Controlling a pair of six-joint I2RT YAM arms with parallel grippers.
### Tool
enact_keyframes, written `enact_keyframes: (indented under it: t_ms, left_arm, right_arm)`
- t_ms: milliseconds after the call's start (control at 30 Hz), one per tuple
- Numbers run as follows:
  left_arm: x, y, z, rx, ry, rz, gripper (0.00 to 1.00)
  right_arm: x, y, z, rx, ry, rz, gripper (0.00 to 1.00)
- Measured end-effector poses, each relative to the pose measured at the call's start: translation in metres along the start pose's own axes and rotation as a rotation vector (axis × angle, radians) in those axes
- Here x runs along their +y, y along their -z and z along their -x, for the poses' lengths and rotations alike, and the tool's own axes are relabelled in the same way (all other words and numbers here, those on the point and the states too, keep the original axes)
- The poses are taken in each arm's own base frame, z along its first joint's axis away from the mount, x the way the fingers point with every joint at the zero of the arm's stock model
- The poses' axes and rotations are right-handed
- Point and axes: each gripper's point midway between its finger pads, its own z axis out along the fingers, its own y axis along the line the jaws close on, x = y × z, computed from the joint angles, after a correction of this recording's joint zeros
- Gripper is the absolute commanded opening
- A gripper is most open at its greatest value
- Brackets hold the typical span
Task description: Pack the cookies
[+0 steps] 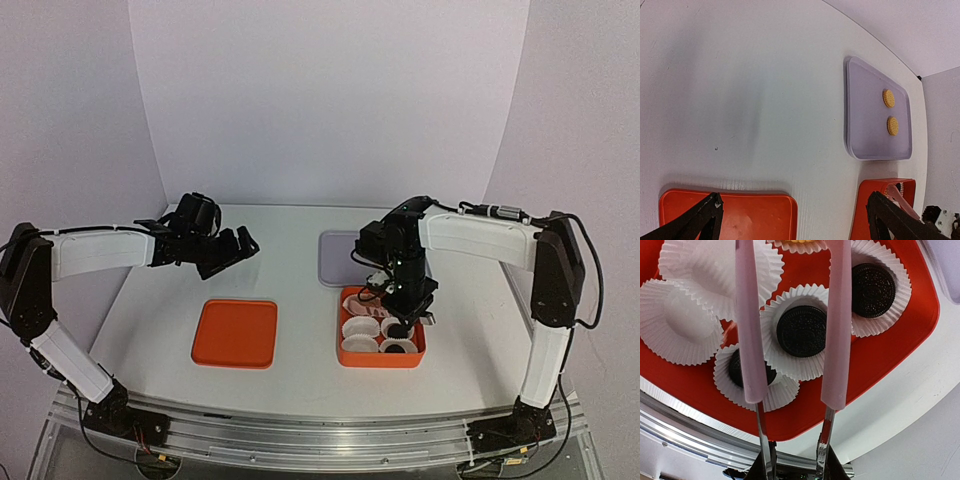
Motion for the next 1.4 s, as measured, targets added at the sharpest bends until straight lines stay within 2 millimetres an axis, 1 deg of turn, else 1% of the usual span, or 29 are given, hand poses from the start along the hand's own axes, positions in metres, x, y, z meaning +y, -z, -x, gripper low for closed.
enact_keyframes:
  t_ms: [267,767,1100,1400]
  left_arm:
    - [-0.0002,0.0001,0.0001,0.000,0.000,-0.001,1.00]
    - [0.0036,-0.0006,-0.0037,0.007,0.001,0.007,1.00]
    - [0.0036,-0.0006,-0.0037,0.007,0.001,0.006,1.00]
    - [0.0035,-0.0006,-0.0038,0.008,0.001,0.006,1.00]
  right_arm:
    - [0.0000,0.0000,0.0000,0.000,-0.001,0.000,0.24]
    - [0.0026,0.0000,-0.0001,0.001,-0.006,0.015,0.24]
    - [0.0027,0.0000,-0.0001,0.001,-0.027,0.016,0.29]
    - [0.0029,0.0001,-0.0002,0.001,-0.034,0.017,0.29]
